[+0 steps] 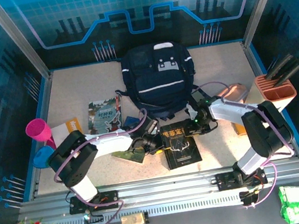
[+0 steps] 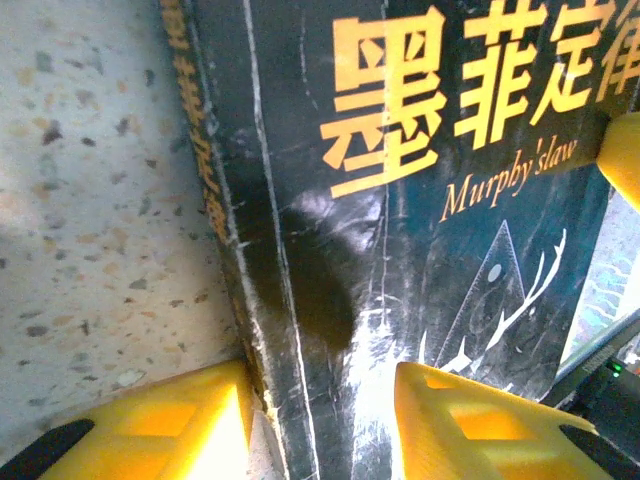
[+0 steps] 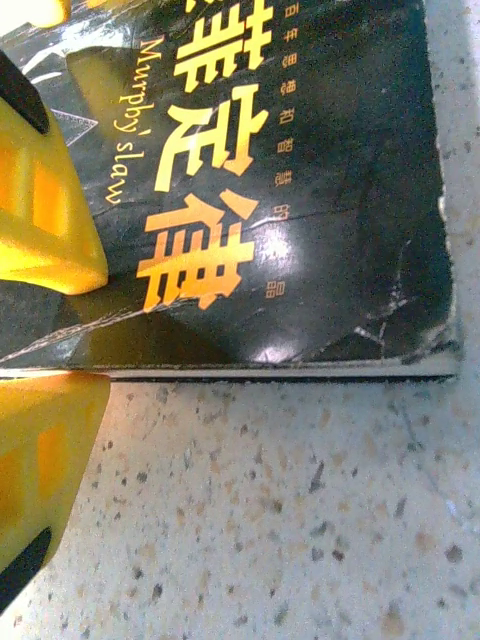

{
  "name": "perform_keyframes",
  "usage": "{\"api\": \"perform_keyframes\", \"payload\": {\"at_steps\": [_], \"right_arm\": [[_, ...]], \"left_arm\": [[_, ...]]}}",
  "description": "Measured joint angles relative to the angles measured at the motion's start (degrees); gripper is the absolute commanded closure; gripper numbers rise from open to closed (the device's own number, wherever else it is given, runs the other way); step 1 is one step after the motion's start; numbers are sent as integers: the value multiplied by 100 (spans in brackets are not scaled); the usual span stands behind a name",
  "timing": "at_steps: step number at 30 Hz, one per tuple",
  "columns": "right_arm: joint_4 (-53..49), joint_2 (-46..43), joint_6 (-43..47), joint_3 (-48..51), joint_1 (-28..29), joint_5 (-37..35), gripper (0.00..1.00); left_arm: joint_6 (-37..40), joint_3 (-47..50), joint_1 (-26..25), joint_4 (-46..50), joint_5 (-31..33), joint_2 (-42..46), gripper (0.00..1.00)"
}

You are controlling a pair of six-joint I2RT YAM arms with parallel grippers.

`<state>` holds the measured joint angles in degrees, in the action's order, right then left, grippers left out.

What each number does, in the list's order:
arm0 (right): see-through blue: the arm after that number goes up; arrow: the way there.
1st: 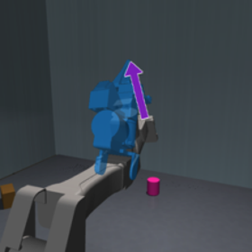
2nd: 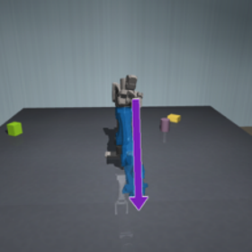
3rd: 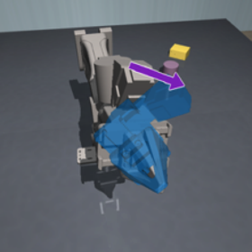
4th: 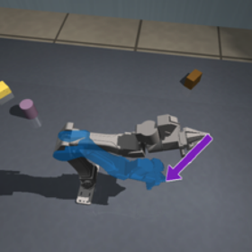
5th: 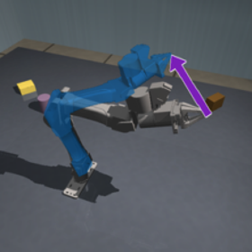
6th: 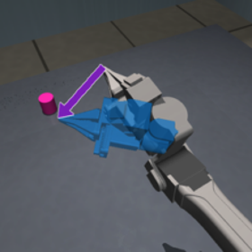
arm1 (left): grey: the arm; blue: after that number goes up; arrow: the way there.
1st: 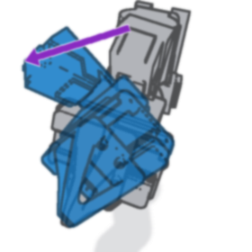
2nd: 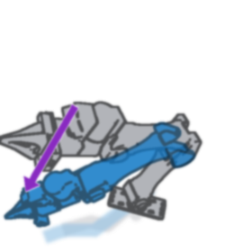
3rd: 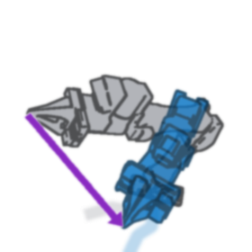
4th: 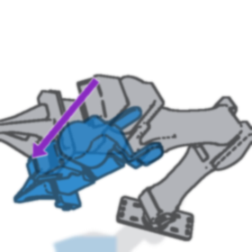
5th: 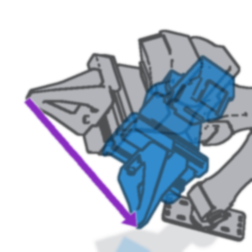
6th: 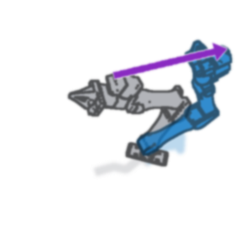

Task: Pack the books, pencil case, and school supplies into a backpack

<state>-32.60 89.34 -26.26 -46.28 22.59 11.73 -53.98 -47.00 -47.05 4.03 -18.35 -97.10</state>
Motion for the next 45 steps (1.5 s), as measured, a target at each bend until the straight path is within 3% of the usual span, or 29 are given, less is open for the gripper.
{"api": "perform_keyframes", "payload": {"at_steps": [8,21,31,41,45], "right_arm": [[415,-190,-162,361,-295,424,71],[699,-238,-212,551,-417,903,74],[778,-234,-225,592,-424,1126,73],[780,-374,-337,651,-428,1067,68],[754,-754,-444,776,-551,1021,58]], "left_arm": [[-212,590,-9,-955,-68,269,61],[-313,905,-61,-1886,-57,833,72],[-313,907,-76,-2033,101,903,62],[-306,890,-61,-1930,201,883,77],[-306,885,59,-1882,195,883,82]]}}
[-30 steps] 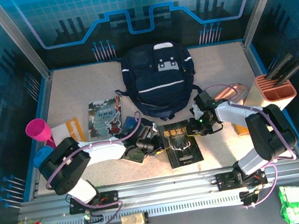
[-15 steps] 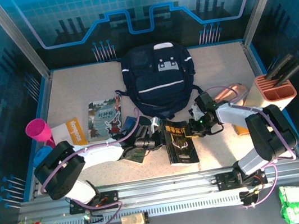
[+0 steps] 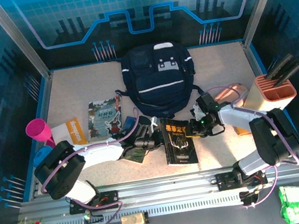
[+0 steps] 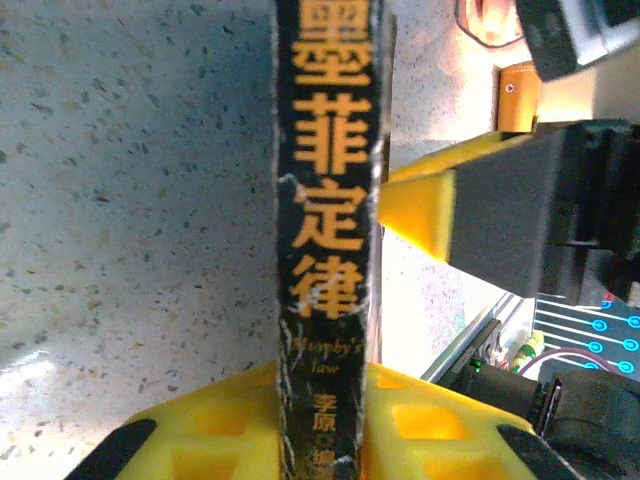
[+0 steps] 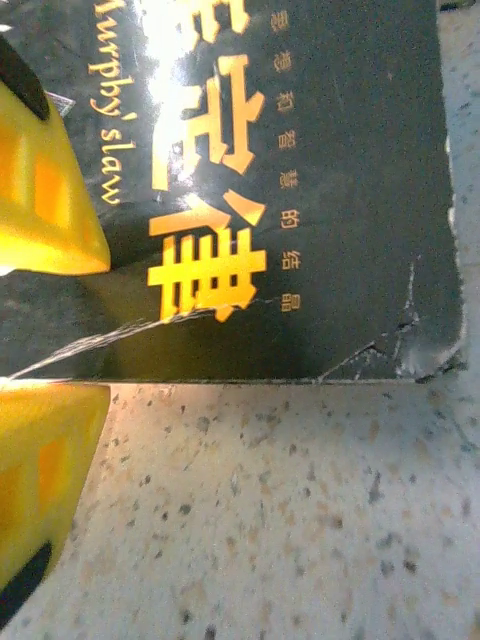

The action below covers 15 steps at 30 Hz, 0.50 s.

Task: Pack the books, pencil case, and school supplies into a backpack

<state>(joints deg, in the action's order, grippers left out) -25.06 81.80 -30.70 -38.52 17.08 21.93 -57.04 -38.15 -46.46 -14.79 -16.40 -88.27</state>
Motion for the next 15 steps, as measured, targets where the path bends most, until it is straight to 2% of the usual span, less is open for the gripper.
{"api": "perform_keyframes", "payload": {"at_steps": [7,15], "right_arm": [[26,-1106,-177,24,-568,-101,33],[341,-1773,-494,22,-1174,33,14]], "left_arm": [[155,0,426,411,-214,476,86],[599,-721,1217,1099,-688,1259,87]]}}
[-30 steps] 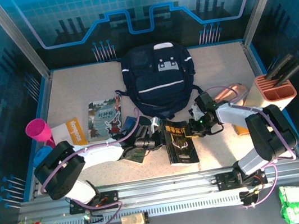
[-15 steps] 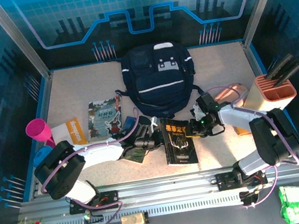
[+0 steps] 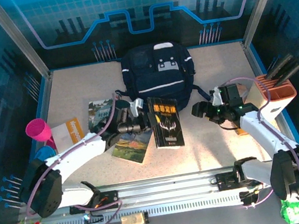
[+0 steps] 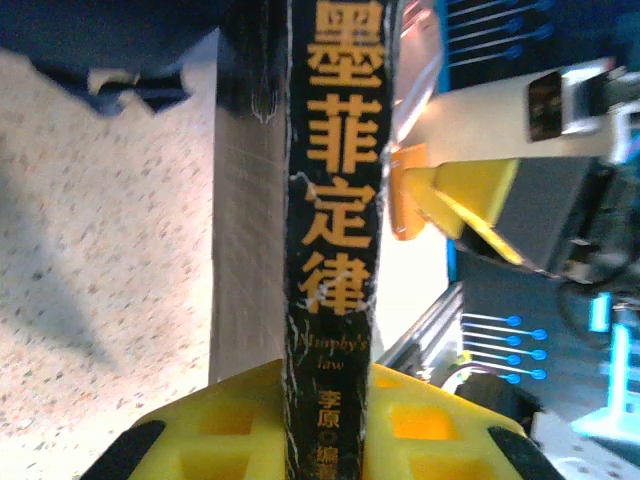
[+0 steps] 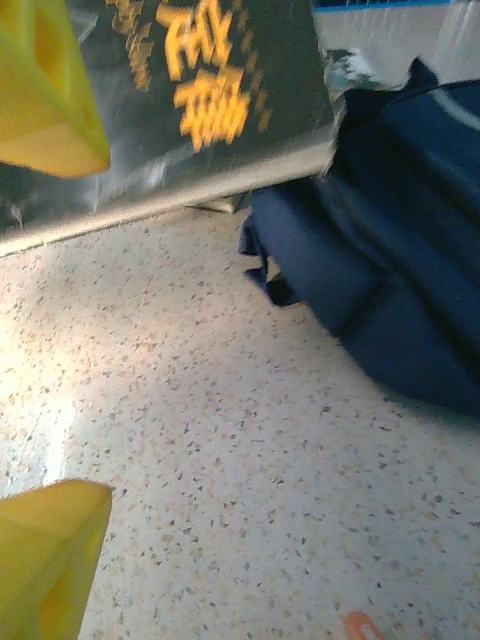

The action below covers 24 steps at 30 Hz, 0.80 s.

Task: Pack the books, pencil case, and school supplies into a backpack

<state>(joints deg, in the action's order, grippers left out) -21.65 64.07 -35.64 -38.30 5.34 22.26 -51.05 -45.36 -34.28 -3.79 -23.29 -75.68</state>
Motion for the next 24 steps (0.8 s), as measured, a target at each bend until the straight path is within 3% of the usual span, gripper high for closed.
{"api": "perform_keyframes", "payload": {"at_steps": [7,12,24], "right_arm": [[481,203,-623,0,-103,507,4],[1517,422,-1738,7,13,817,0],[3322,1578,-4273,-573,1539,221,2]], "left_arm": [[7,-494,817,37,144,122,85],[-426,-579,1215,-345,605,4,85],[-1989,-601,1622,-1923,1364,-1246,87]]}}
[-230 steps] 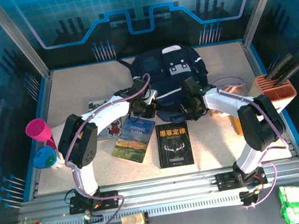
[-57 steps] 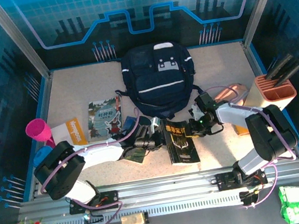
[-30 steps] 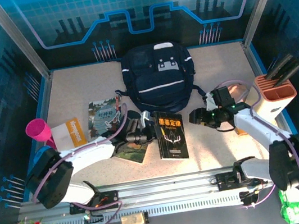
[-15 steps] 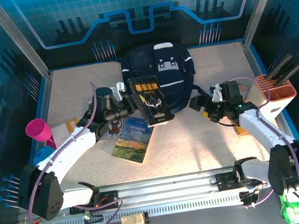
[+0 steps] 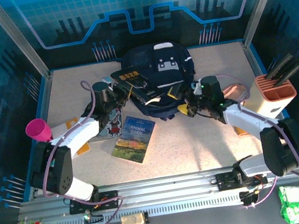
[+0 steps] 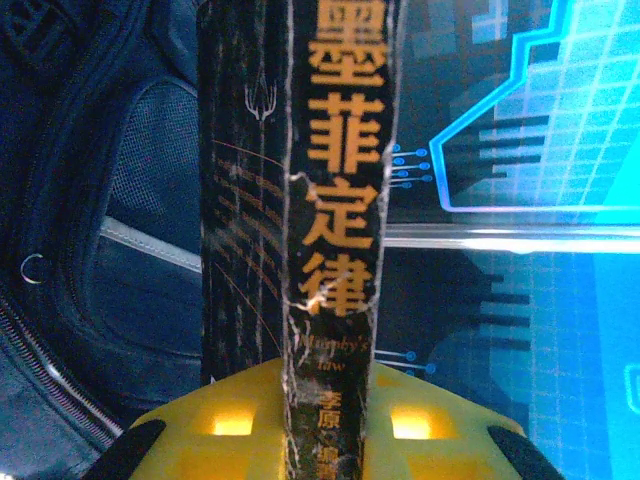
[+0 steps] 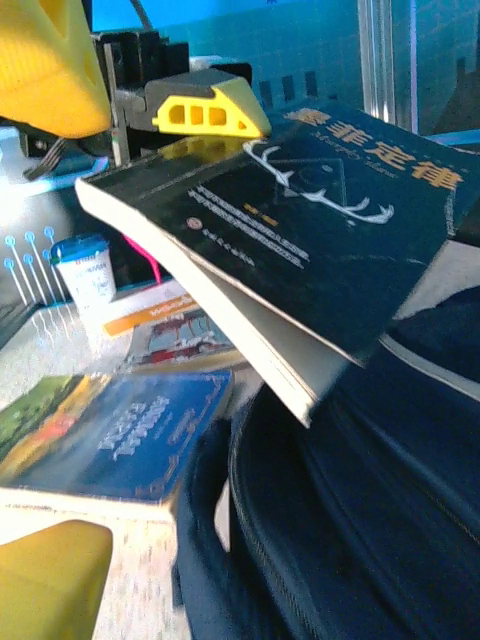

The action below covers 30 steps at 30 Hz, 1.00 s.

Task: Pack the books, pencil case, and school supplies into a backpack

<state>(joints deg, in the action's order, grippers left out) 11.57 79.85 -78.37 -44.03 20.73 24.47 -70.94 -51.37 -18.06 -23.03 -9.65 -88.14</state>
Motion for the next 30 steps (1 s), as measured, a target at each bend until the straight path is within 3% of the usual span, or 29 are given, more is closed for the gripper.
{"api": "perform_keyframes", "payload": {"at_steps": [7,15,23,30], "right_arm": [[291,778,-903,-881,623,-605,3],[739,1403,-1622,-1488,962,-1069,13],[1130,1683,-2000,-1556,1082,-1416,27],[1613,1692,-2131,-1556,1001,-1567,50]], "left_arm": [[-319,-24,0,-306,313,-24,86],[-616,-33,-11,-645,433,-24,86],[-942,-11,-9,-780,516,-22,86],[-1169,81,-9,-901,544,-20,85]]}}
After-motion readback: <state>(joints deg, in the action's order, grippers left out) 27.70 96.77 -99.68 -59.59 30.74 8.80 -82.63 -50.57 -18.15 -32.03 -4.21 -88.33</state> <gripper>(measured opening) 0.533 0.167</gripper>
